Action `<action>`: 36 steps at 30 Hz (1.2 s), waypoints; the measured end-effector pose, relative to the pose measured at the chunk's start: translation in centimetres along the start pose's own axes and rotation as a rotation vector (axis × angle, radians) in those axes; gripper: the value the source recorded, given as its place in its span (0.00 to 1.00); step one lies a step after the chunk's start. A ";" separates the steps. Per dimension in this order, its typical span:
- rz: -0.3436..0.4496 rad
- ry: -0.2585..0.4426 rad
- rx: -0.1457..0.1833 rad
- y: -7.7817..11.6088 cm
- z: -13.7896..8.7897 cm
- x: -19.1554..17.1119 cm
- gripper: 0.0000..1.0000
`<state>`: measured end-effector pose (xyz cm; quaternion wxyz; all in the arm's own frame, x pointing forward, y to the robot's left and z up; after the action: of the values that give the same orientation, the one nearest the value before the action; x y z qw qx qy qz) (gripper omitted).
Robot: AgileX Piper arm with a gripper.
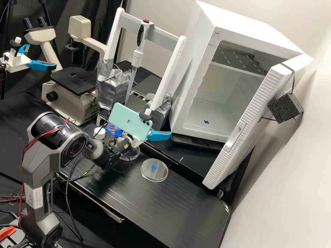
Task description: Use the pipette
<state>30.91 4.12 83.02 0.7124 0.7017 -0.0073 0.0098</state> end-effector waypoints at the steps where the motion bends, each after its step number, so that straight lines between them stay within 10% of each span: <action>1: 0.000 0.000 0.000 0.0 0.0 0.0 1.00; 15: 0.034 0.033 0.026 1.5 -0.6 -3.2 1.00; 26: 0.124 0.299 0.024 4.4 -8.0 -6.3 1.00; 36: 0.097 0.376 -0.014 5.6 -13.9 -5.7 1.00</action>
<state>25.00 18.05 88.23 0.7048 0.6813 0.0918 0.1749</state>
